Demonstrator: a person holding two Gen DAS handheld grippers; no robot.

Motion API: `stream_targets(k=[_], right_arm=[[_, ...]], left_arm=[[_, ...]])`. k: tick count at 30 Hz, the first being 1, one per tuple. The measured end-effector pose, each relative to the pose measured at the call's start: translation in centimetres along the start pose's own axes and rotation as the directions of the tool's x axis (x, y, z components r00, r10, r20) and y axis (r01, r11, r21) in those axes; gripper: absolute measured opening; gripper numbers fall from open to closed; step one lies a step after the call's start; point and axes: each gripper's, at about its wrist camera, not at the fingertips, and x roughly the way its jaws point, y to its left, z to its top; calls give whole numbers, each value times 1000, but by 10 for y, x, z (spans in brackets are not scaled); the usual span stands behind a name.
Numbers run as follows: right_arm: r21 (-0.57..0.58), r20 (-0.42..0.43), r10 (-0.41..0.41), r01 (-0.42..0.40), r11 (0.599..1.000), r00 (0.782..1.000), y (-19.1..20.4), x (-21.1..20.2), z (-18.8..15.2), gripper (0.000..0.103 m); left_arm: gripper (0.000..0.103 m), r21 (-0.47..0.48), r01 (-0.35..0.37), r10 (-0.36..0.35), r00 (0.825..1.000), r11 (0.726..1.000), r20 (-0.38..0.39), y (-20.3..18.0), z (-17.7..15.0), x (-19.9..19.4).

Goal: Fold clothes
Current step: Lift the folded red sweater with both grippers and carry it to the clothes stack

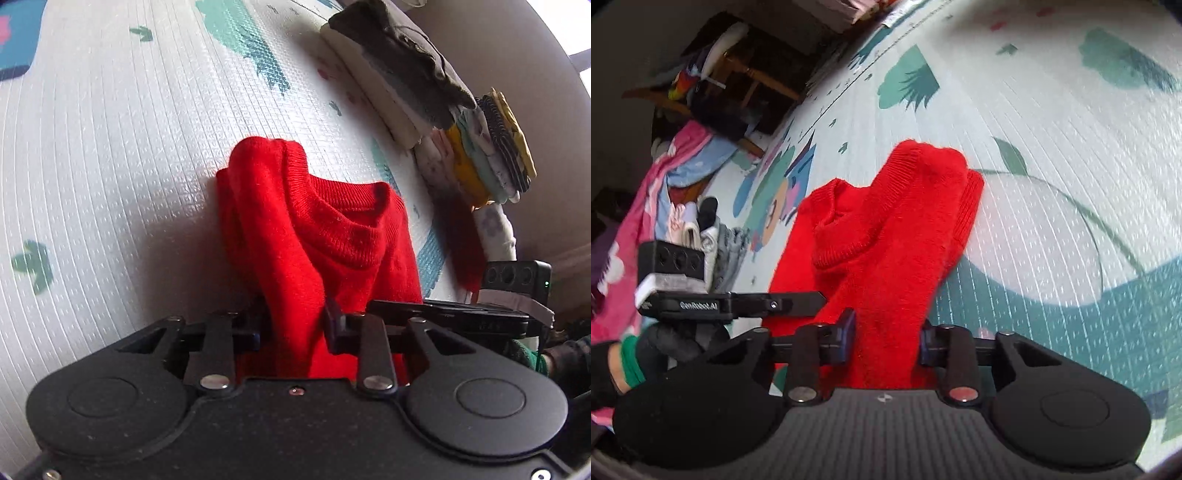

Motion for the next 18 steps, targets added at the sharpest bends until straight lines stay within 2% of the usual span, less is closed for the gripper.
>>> stream_targets(k=[5, 11, 15, 18], right_arm=[[-6, 36, 34, -34, 999, 999, 3, -25, 3, 28], [-48, 149, 57, -51, 998, 987, 8, -64, 22, 28], [-71, 237, 72, -57, 996, 969, 9, -89, 45, 28], [-112, 328, 88, -54, 992, 941, 15, -112, 74, 28]], left_arm=[[26, -18, 55, -55, 998, 998, -3, -13, 3, 1], [26, 57, 114, -116, 993, 992, 34, -48, 36, 2], [26, 121, 136, -144, 987, 983, 68, -79, 67, 6], [26, 196, 152, -176, 978, 969, 113, -110, 104, 6]])
